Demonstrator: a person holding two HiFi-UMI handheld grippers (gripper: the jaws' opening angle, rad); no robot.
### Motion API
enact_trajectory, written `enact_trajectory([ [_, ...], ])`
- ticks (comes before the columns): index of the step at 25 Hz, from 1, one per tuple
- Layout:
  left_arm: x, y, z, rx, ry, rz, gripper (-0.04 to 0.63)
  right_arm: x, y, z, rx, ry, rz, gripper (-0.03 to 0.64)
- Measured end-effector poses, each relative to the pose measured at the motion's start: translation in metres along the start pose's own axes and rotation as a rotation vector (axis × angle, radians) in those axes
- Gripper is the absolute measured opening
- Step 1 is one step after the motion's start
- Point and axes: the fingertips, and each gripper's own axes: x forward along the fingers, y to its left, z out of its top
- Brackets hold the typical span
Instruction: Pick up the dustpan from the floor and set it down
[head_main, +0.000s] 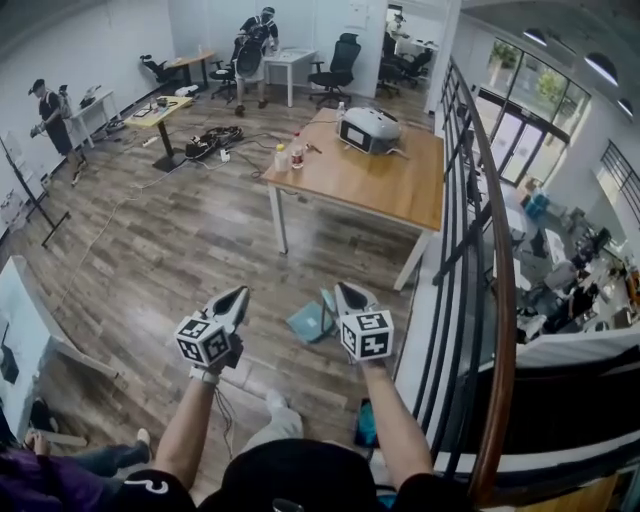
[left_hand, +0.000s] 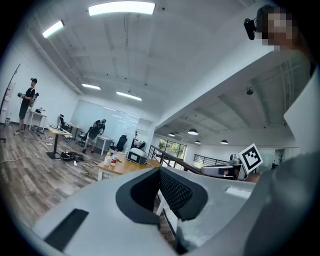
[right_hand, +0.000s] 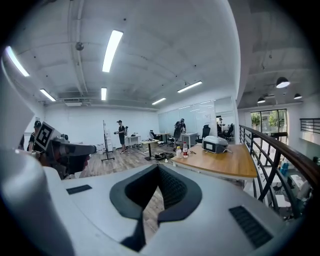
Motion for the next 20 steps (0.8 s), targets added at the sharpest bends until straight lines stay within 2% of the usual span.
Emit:
enact_trajectory([
  [4,0.035,0.041,0.016,-0.003,0.012,-0.016,-0.002,0.048,-0.010,0.011,0.012,0.016,-0.020,-0.003],
  [12,0.084,0.128,0.034,0.041,0.062,-0.041,-0.002,0.136,-0.015,0.032,0.016,0.031,-0.048,-0.004],
  [20,0.127,0.178,0.032,0.047,0.090,-0.070,-0.002,0.188,-0.027,0.034,0.029,0.044,-0.080,-0.003],
])
